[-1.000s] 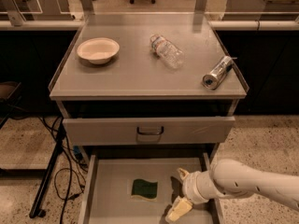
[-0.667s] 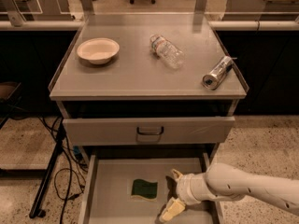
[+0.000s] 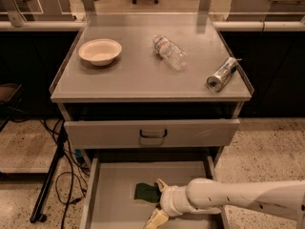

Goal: Pick sponge from middle drawer and place on counter

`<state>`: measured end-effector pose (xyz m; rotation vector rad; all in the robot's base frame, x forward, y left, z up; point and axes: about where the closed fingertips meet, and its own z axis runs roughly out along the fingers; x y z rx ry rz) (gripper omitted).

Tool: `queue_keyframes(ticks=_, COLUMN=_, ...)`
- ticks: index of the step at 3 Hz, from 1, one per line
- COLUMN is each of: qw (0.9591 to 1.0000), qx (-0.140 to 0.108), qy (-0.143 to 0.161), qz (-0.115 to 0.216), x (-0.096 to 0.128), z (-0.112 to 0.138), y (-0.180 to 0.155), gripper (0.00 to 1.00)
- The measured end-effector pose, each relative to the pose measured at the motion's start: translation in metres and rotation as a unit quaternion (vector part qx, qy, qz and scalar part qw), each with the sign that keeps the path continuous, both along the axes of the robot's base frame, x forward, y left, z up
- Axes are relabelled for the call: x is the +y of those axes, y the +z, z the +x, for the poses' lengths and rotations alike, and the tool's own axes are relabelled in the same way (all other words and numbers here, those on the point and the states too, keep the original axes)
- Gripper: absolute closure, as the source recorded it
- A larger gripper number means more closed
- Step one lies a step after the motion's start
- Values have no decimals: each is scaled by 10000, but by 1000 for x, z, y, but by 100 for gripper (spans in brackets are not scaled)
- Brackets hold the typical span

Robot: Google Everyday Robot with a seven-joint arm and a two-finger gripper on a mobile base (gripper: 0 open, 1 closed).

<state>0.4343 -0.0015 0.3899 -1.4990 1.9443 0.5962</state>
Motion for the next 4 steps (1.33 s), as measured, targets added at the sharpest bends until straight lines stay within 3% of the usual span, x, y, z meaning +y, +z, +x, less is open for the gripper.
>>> queue_keyframes(ticks=1, qw=10000, qx=0, qy=0, qz=0, x=0, z=0, y=0, gripper=0)
queue_keyframes(ticks=4, qw=9980, qx=-497, qy=-55, qz=384, x=29, z=42, y=-27, gripper=0)
